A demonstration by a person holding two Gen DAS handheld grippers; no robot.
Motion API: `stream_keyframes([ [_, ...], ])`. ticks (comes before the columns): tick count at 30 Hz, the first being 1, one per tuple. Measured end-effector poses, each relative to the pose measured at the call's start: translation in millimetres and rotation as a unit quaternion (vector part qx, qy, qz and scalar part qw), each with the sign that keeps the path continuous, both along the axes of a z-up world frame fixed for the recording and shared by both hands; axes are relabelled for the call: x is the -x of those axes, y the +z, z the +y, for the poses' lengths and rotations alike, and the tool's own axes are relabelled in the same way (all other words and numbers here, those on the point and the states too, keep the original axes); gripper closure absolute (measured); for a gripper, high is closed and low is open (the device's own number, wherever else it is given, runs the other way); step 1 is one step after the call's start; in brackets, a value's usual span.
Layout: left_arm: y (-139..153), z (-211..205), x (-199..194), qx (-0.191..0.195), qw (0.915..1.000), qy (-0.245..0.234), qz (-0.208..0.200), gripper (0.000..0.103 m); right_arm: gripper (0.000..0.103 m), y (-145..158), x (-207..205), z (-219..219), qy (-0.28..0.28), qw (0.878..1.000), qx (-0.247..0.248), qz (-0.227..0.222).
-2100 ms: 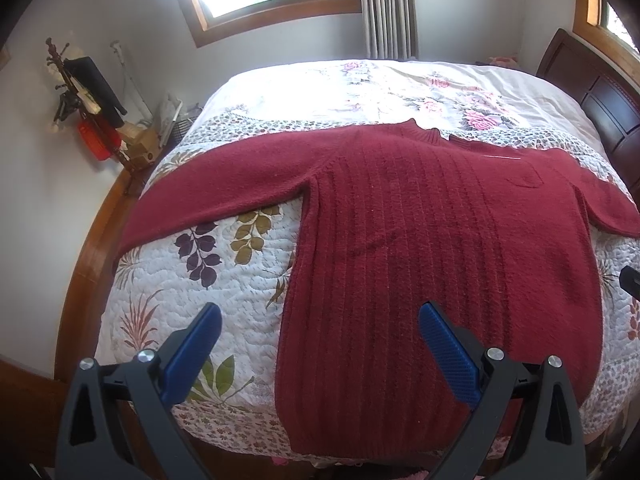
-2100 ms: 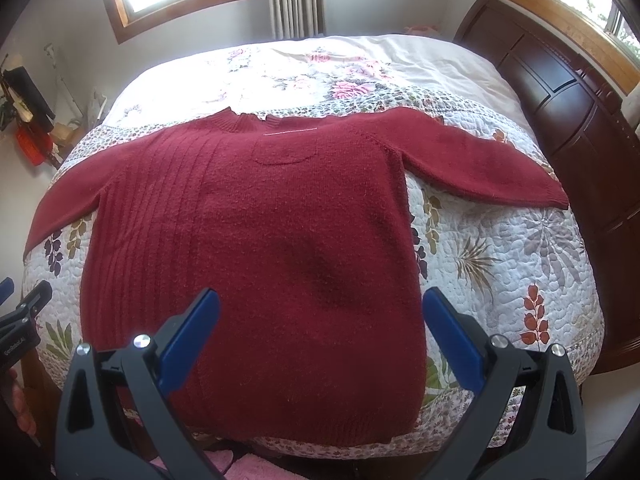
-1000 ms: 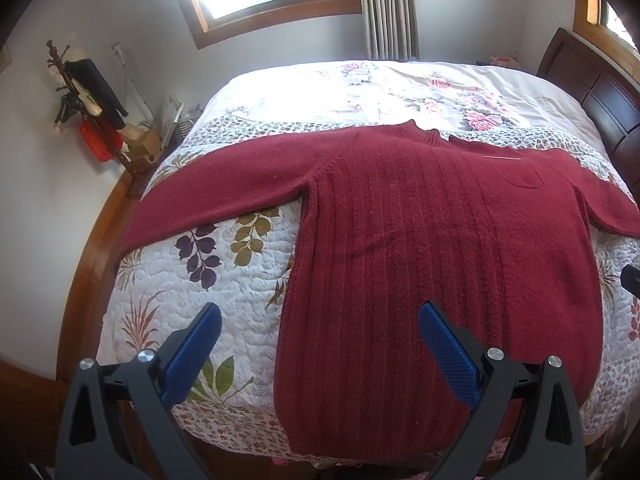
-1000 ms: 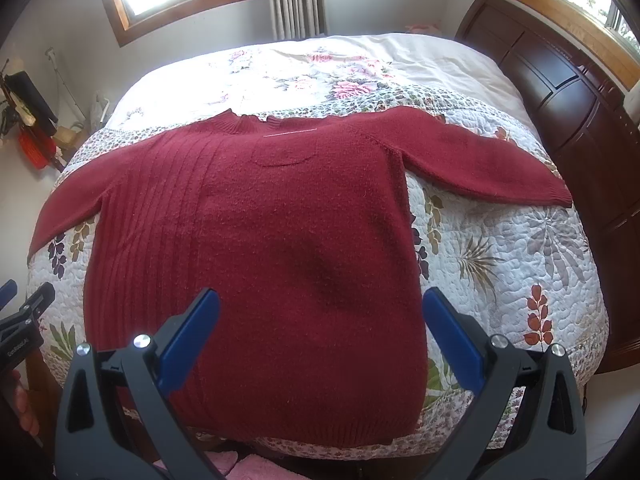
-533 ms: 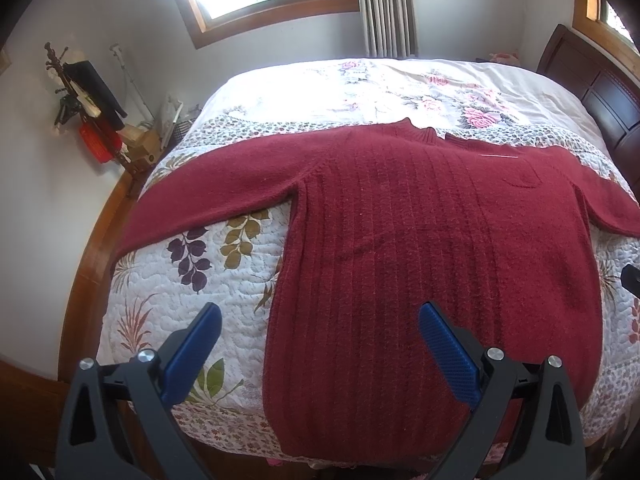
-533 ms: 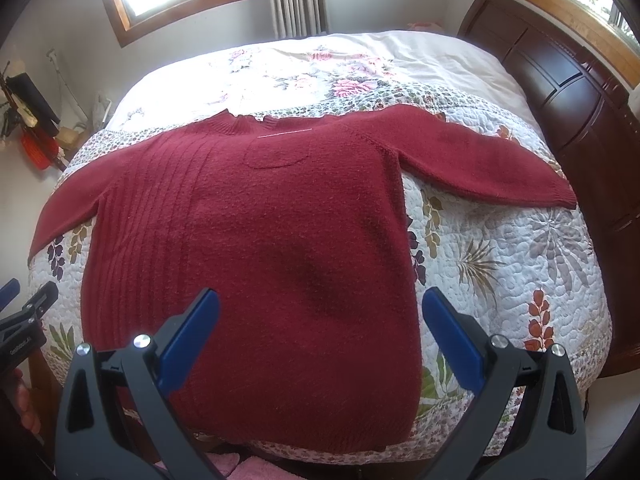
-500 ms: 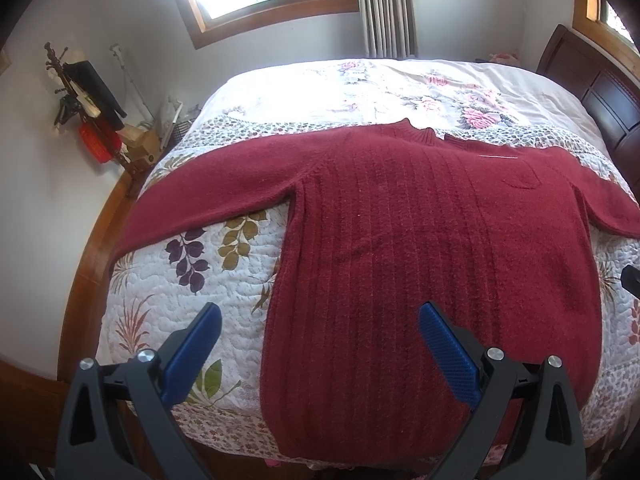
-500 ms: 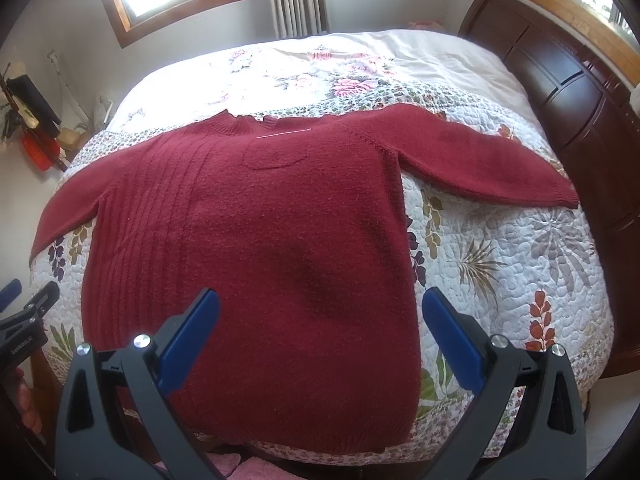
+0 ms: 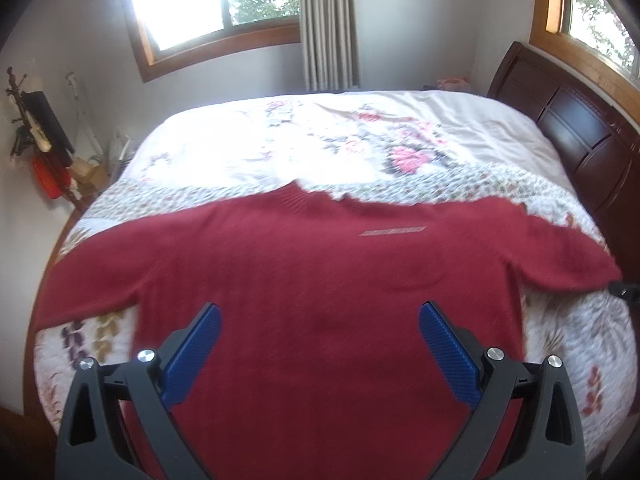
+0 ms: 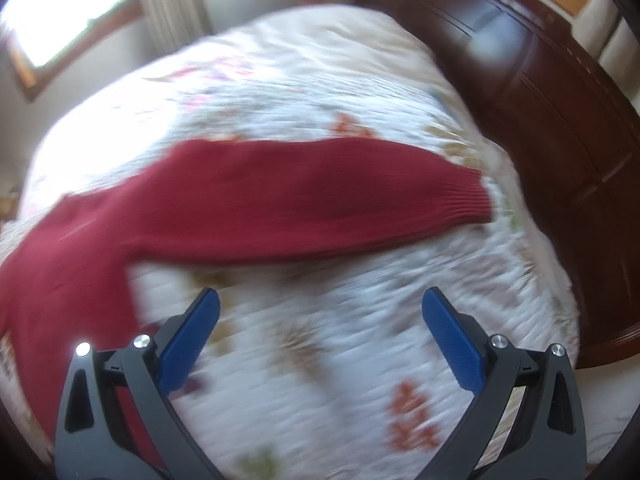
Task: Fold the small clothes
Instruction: 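Grasp the red sweater's sleeve cuff with the right gripper, then carry the sleeve across the sweater body with the right gripper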
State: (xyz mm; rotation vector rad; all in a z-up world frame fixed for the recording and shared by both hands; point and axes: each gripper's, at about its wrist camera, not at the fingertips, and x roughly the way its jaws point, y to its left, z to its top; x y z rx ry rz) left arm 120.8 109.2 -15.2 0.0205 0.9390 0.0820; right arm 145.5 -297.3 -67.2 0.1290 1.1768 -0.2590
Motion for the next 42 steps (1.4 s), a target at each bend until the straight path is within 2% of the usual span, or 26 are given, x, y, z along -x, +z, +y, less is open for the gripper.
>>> stream_keyframes([
  [4, -7, -48, -44, 0.011, 0.9998, -0.012, 0.011, 0.004, 0.003, -26, -28, -80, -0.044, 0.999, -0.007, 0.026],
  [7, -15, -82, -69, 0.004, 0.9997, -0.016, 0.019, 0.004, 0.003, -41, -41, -119, -0.061, 0.997, -0.019, 0.034],
  [14, -41, -152, -102, -0.011, 0.9979, -0.049, 0.04, 0.004, 0.003, -73, -61, -160, -0.066, 0.994, -0.057, 0.058],
  [21, -49, -157, -120, -0.02, 0.9982, -0.037, 0.043, 0.004, 0.004, -98, -76, -198, -0.068, 0.987, -0.131, 0.066],
  [23, -49, -149, -122, -0.025, 0.9983, -0.031, 0.042, 0.004, 0.011, -101, -78, -205, -0.073, 0.984, -0.154, 0.06],
  [24, -50, -147, -123, -0.028, 0.9984, -0.028, 0.041, 0.004, 0.018, -101, -79, -206, -0.074, 0.983, -0.159, 0.056],
  [26, -52, -141, -127, -0.032, 0.9984, -0.018, 0.042, 0.004, 0.026, -101, -80, -205, -0.071, 0.983, -0.159, 0.051],
  [27, -53, -137, -129, -0.031, 0.9984, -0.015, 0.044, 0.004, 0.038, -99, -80, -201, -0.061, 0.985, -0.154, 0.048],
  [29, -55, -131, -132, -0.025, 0.9984, -0.009, 0.049, 0.004, 0.054, -93, -83, -192, -0.043, 0.989, -0.132, 0.044],
  [30, -56, -129, -134, -0.023, 0.9984, -0.007, 0.052, 0.004, 0.073, -89, -83, -188, -0.033, 0.989, -0.136, 0.04],
  [32, -58, -125, -136, -0.021, 0.9983, -0.003, 0.055, 0.004, 0.082, -78, -85, -179, -0.024, 0.992, -0.118, 0.036],
  [33, -59, -124, -136, -0.022, 0.9982, -0.003, 0.056, 0.004, 0.092, -71, -86, -173, -0.013, 0.993, -0.114, 0.032],
  [35, -60, -119, -138, -0.021, 0.998, -0.005, 0.059, 0.004, 0.092, -55, -87, -159, 0.0, 0.993, -0.121, 0.015],
  [39, -59, -104, -140, -0.013, 0.9979, -0.002, 0.064, 0.004, 0.092, -18, -92, -110, 0.06, 0.99, -0.127, -0.02],
  [42, -54, -82, -138, -0.01, 0.998, 0.005, 0.063, 0.004, 0.092, 9, -100, -50, 0.128, 0.982, -0.133, -0.04],
])
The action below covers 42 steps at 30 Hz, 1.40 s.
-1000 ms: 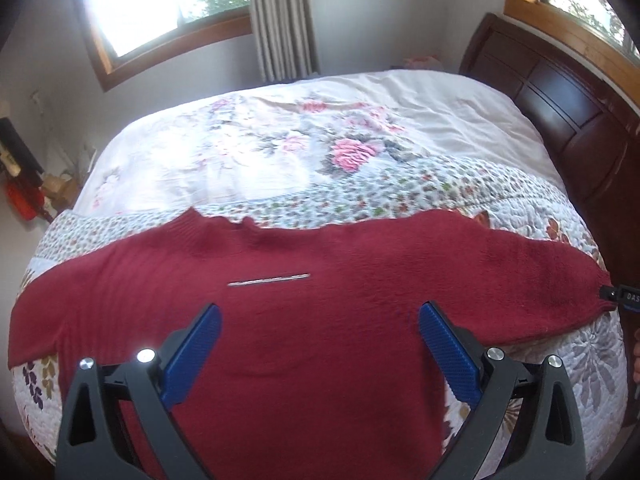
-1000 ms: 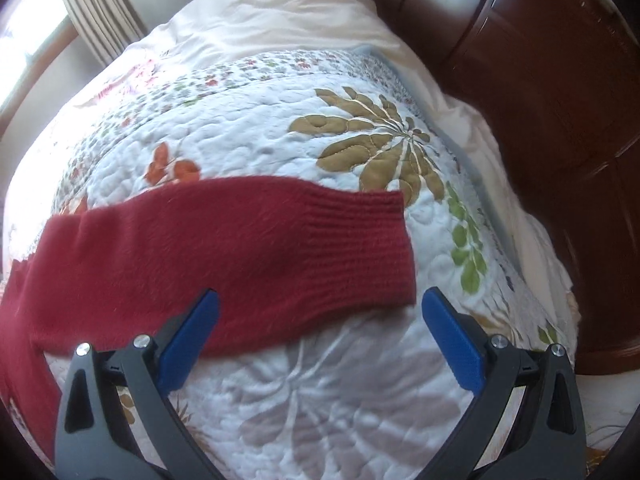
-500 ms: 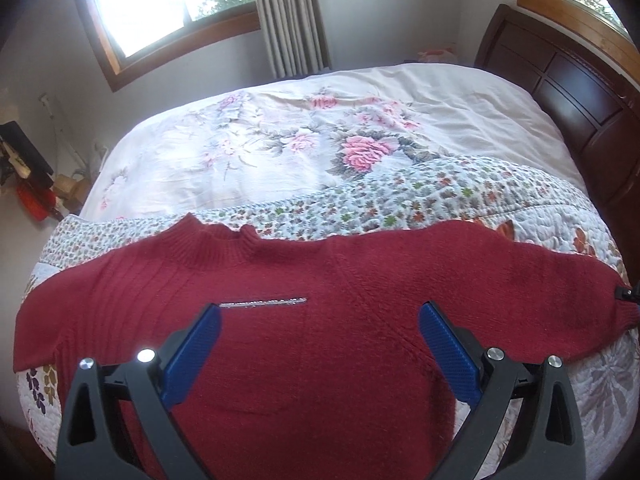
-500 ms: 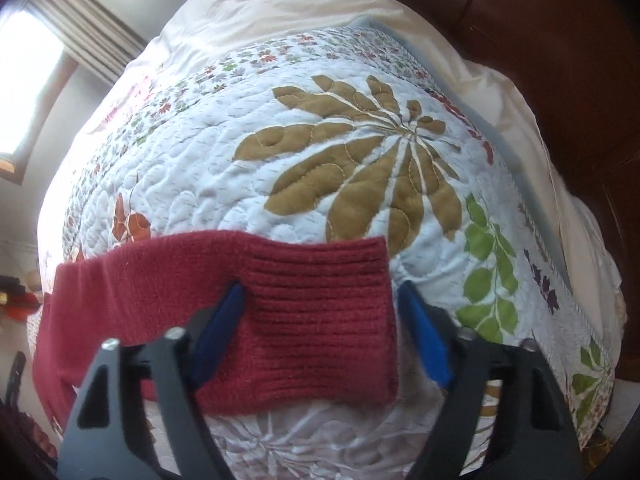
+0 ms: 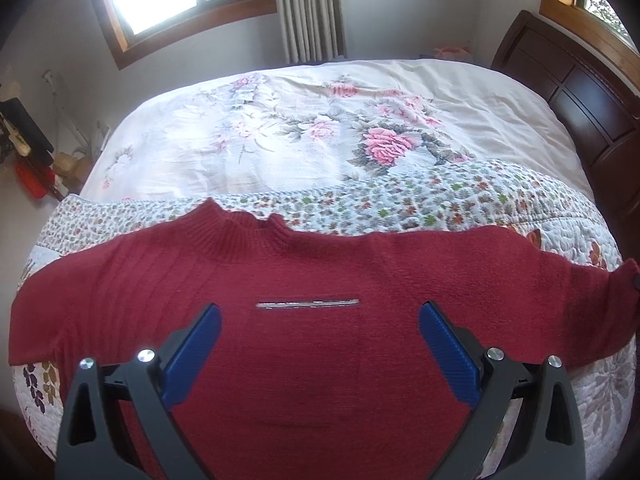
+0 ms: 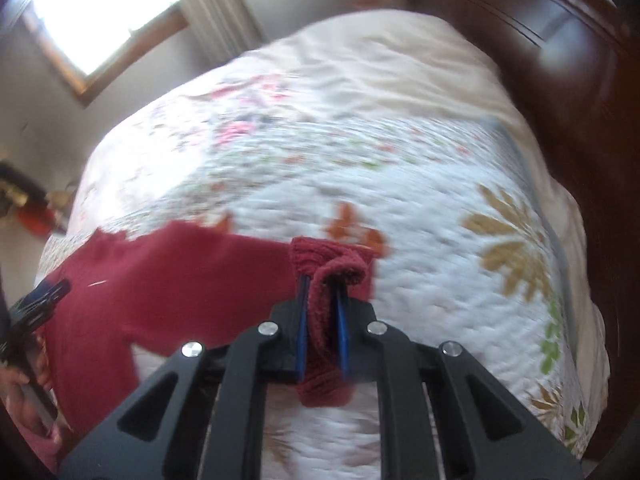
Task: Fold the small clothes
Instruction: 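Carry the sleeve across the sweater body with the right gripper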
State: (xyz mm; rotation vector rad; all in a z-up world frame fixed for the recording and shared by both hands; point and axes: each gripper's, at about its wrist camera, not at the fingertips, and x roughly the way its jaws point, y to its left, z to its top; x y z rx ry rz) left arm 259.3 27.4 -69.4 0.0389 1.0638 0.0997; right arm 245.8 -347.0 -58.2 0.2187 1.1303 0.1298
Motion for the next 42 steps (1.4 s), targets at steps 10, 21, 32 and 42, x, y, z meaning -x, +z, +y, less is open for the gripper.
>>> stream_keyframes([
  [10, 7, 79, 16, -0.02, 0.9989, 0.042, -0.005, 0.004, 0.092, 18, -28, 206, 0.177, 0.982, -0.059, -0.009],
  [21, 4, 114, 27, -0.009, 0.998, 0.062, 0.005, 0.004, 0.055, -5, -22, 275, 0.218, 0.971, -0.092, 0.03],
  [32, -4, 55, 13, 0.065, 0.9973, 0.011, 0.032, 0.004, 0.053, 34, -2, 182, 0.146, 0.98, -0.134, 0.009],
  [42, -49, 7, -2, 0.119, 0.9847, -0.013, 0.127, 0.007, 0.053, -27, 22, 98, 0.055, 0.99, -0.113, 0.06],
])
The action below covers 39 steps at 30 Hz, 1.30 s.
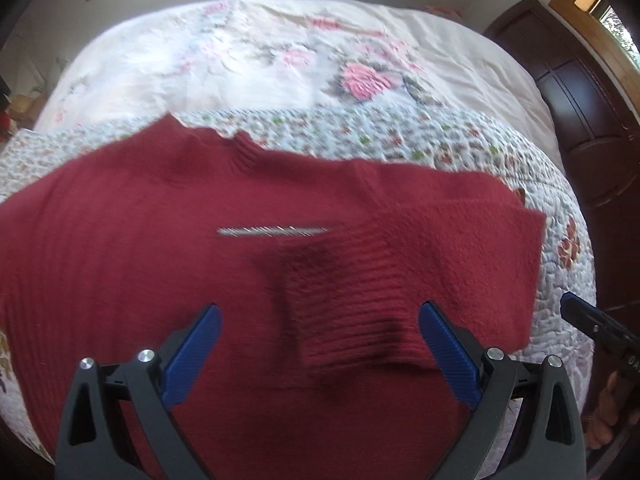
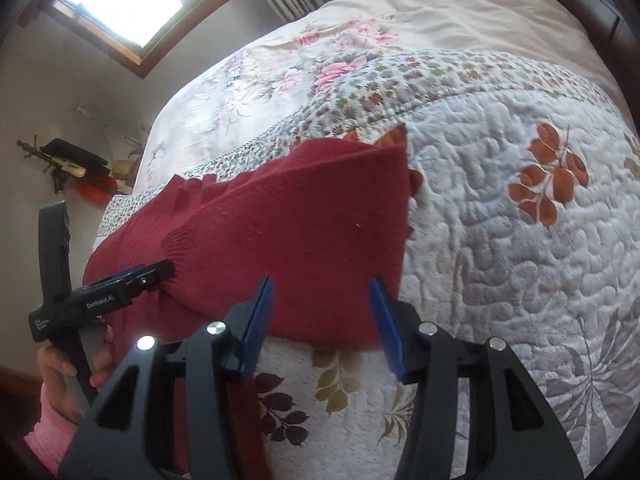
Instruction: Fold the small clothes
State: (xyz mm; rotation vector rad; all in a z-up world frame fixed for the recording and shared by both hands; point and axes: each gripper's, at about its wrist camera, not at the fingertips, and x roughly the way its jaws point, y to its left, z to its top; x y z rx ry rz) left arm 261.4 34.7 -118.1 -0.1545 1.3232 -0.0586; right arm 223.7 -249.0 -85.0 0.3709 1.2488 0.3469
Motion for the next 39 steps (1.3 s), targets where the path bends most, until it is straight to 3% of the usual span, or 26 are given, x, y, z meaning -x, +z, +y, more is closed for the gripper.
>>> stream_keyframes([
  [3, -4, -12, 1, 0.017, 0.9998, -0.004, 0.004, 0.022, 0.052, -2, 6, -9, -0.006, 1.0, 0.009, -0.001],
  [5, -1, -20, 1, -0.003, 0.9999, -0.009, -0.007, 0.038, 0.05, -1, 9, -12, -0.008, 1.0, 0.012, -0.005],
  [6, 0, -22, 0, -0.011, 0.9998, -0.009, -0.011, 0.051, 0.048, 0, 11, -13, -0.009, 1.0, 0.012, -0.006],
  [7, 1, -22, -1, -0.007, 0.9999, -0.006, -0.014, 0.061, 0.047, 0, 11, -13, -0.009, 1.0, 0.013, -0.007],
  [10, 6, -14, -2, 0.031, 0.9993, 0.004, -0.019, 0.076, 0.047, 0, 11, -12, -0.008, 1.0, 0.011, -0.008],
  [13, 23, -4, 4, 0.053, 0.9973, 0.015, -0.049, 0.08, 0.047, -2, 8, -7, -0.01, 1.0, 0.012, -0.006],
  [19, 79, 37, 19, 0.037, 0.9884, 0.029, -0.144, 0.081, 0.047, -4, 2, 6, -0.006, 1.0, -0.009, -0.005],
  [24, 93, 101, 23, 0.008, 0.9831, 0.078, -0.165, 0.081, 0.046, -3, -6, 27, 0.009, 1.0, -0.03, -0.004],
  [30, 68, 181, 24, -0.027, 0.9783, 0.154, -0.136, 0.081, 0.044, -4, -18, 64, 0.035, 0.998, -0.055, 0.003],
  [36, 26, 215, 21, -0.028, 0.9801, 0.171, -0.096, 0.079, 0.045, -12, -29, 107, 0.063, 0.997, -0.036, 0.024],
  [37, 19, 216, 22, -0.03, 0.9813, 0.17, -0.086, 0.078, 0.062, -14, -30, 111, 0.066, 0.997, -0.029, 0.027],
  [39, 1, 218, 25, -0.039, 0.9834, 0.167, -0.059, 0.071, 0.077, -25, -30, 118, 0.069, 0.996, -0.007, 0.05],
])
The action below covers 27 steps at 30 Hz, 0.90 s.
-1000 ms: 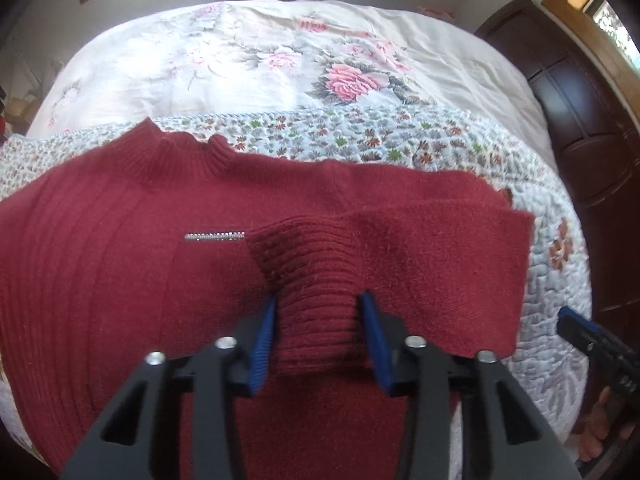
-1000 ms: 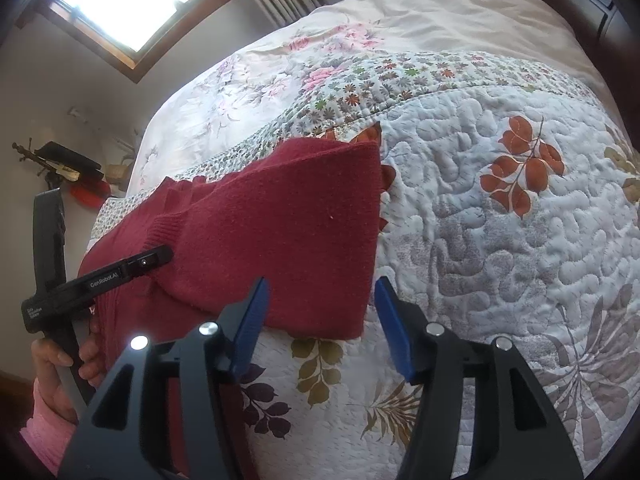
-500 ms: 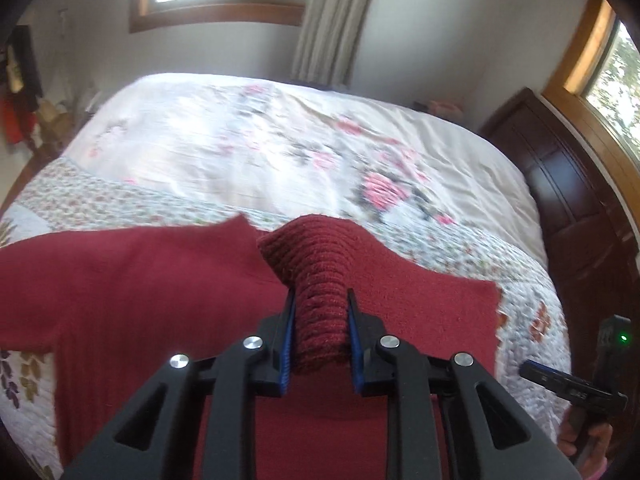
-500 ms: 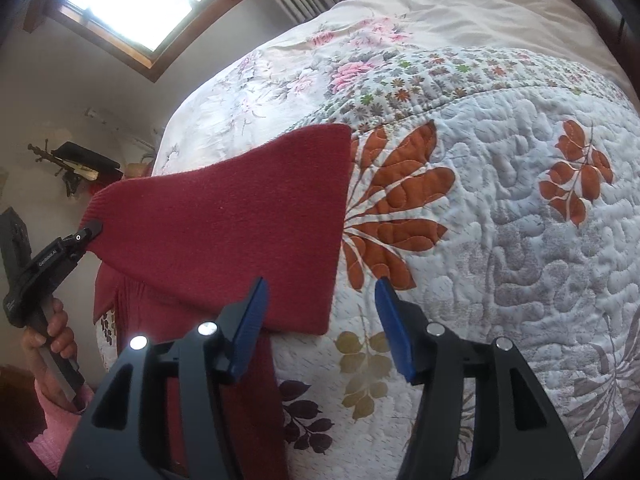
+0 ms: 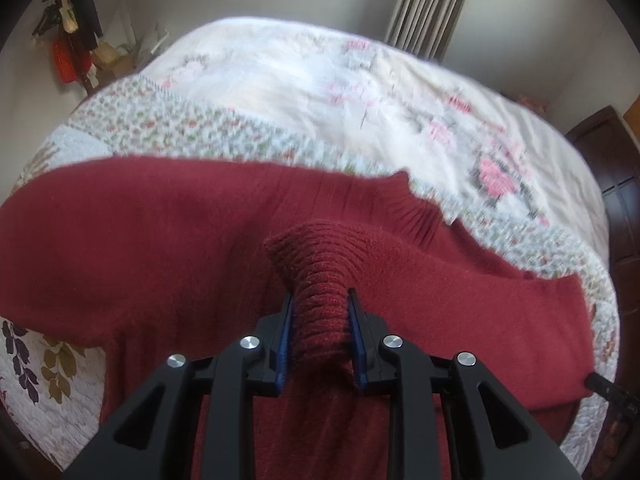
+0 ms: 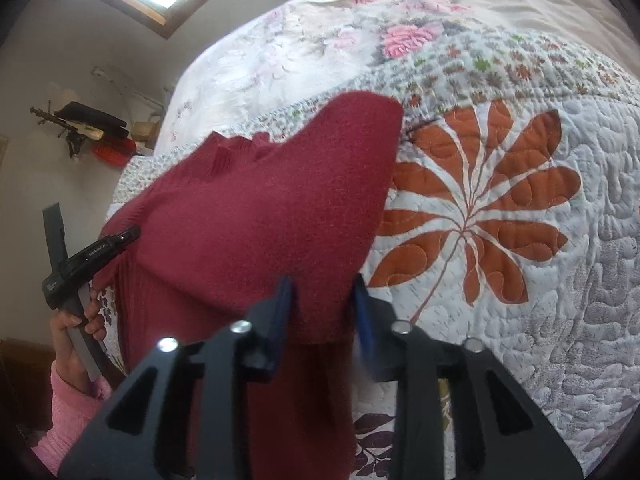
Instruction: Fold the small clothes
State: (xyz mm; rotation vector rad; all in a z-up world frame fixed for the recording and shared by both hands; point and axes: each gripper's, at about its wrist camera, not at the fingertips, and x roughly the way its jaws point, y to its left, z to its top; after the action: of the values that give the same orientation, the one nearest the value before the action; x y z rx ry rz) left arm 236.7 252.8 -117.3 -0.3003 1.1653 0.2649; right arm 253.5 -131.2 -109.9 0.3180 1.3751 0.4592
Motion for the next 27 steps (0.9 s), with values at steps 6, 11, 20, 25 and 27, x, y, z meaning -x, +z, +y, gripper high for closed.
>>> stream_keyframes([
  [6, 4, 11, 9, -0.039, 0.9991, -0.015, -0.002, 0.047, 0.078, -4, 5, -3, -0.005, 1.0, 0.008, 0.009],
  [11, 54, 29, 17, -0.041, 0.9973, 0.011, -0.059, 0.048, 0.07, 40, 12, 10, 0.002, 0.998, 0.035, -0.057],
  [20, 17, -7, -9, -0.002, 0.9989, -0.044, -0.011, 0.048, 0.071, 15, 1, 44, 0.025, 0.999, 0.03, -0.009],
  [25, -12, 8, -3, 0.024, 0.999, -0.037, 0.01, 0.04, 0.071, 10, 6, 46, 0.019, 0.999, 0.035, -0.009],
  [27, -2, 18, 4, 0.035, 0.999, -0.028, 0.004, 0.042, 0.067, 19, 8, 50, 0.019, 0.999, 0.042, -0.018],
])
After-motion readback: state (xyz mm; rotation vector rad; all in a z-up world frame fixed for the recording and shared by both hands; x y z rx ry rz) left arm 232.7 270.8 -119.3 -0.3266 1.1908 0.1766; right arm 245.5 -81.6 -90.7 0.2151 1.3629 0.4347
